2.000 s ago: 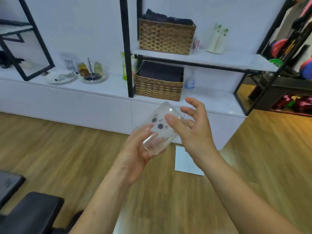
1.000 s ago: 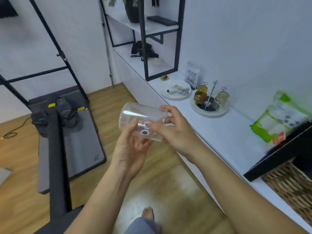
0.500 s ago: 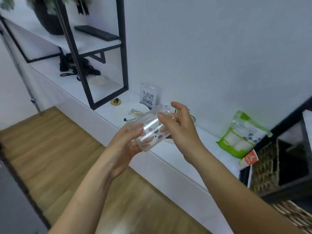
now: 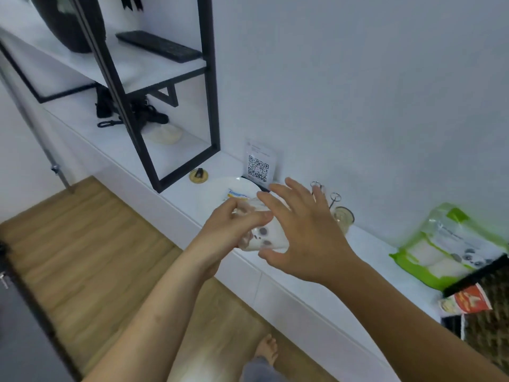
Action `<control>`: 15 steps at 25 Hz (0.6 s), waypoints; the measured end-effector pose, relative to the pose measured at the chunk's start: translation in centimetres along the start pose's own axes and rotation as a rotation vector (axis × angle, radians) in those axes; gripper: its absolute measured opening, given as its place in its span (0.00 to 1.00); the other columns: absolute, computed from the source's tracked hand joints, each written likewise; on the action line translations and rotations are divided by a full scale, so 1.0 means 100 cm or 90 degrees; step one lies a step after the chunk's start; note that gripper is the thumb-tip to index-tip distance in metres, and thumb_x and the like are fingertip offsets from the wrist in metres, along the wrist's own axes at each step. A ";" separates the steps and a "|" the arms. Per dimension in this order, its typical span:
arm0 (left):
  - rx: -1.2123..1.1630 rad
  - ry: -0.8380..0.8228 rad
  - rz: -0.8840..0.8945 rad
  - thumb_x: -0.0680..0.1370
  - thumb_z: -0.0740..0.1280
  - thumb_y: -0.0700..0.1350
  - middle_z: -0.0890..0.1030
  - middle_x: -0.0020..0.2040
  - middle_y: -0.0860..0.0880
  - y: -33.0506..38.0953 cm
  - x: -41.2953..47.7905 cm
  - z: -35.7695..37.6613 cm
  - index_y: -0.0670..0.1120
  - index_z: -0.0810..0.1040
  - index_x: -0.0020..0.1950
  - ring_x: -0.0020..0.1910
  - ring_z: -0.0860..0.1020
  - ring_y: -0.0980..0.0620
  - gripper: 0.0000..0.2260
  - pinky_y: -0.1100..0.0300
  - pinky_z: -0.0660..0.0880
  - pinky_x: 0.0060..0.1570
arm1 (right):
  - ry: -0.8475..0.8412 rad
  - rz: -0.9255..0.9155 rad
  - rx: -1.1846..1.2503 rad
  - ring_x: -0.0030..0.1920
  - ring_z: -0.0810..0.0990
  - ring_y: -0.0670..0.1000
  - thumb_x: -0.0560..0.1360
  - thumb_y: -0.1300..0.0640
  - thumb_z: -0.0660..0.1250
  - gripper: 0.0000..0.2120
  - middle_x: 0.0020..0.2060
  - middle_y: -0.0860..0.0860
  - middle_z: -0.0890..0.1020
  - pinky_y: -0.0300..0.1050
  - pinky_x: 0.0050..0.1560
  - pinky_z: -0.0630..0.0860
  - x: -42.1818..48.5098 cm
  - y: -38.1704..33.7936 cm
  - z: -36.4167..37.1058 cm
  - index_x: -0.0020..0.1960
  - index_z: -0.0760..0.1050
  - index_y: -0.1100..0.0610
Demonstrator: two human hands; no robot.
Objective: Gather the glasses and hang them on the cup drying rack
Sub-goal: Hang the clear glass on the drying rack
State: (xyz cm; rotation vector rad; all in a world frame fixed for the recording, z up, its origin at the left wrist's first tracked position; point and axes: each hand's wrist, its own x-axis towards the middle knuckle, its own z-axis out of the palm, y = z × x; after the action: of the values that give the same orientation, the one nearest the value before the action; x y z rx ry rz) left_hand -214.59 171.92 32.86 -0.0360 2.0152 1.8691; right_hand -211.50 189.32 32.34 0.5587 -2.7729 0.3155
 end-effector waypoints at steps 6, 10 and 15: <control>-0.022 0.045 0.017 0.68 0.73 0.57 0.84 0.54 0.43 0.026 0.073 -0.024 0.49 0.76 0.61 0.49 0.84 0.46 0.24 0.51 0.79 0.53 | 0.008 0.014 0.165 0.52 0.79 0.54 0.62 0.43 0.73 0.42 0.60 0.51 0.77 0.53 0.53 0.76 0.088 0.037 0.033 0.73 0.61 0.46; -0.072 0.047 0.014 0.71 0.69 0.55 0.82 0.57 0.47 0.033 0.121 -0.009 0.49 0.77 0.60 0.52 0.83 0.48 0.20 0.52 0.77 0.52 | 0.041 0.082 0.117 0.54 0.77 0.56 0.59 0.44 0.75 0.42 0.60 0.49 0.79 0.52 0.53 0.73 0.116 0.106 0.040 0.70 0.66 0.49; -0.031 -0.012 -0.013 0.71 0.70 0.55 0.83 0.54 0.51 0.029 0.182 0.017 0.52 0.79 0.58 0.50 0.83 0.54 0.17 0.55 0.79 0.49 | 0.027 0.292 0.090 0.56 0.73 0.54 0.58 0.43 0.77 0.44 0.58 0.49 0.78 0.48 0.45 0.71 0.123 0.190 0.055 0.68 0.59 0.47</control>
State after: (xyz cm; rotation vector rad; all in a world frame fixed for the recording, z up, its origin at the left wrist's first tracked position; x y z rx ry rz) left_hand -231.76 178.32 30.18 -0.0515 1.9497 1.8978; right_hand -231.36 200.76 28.26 -0.0661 -2.8251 0.6160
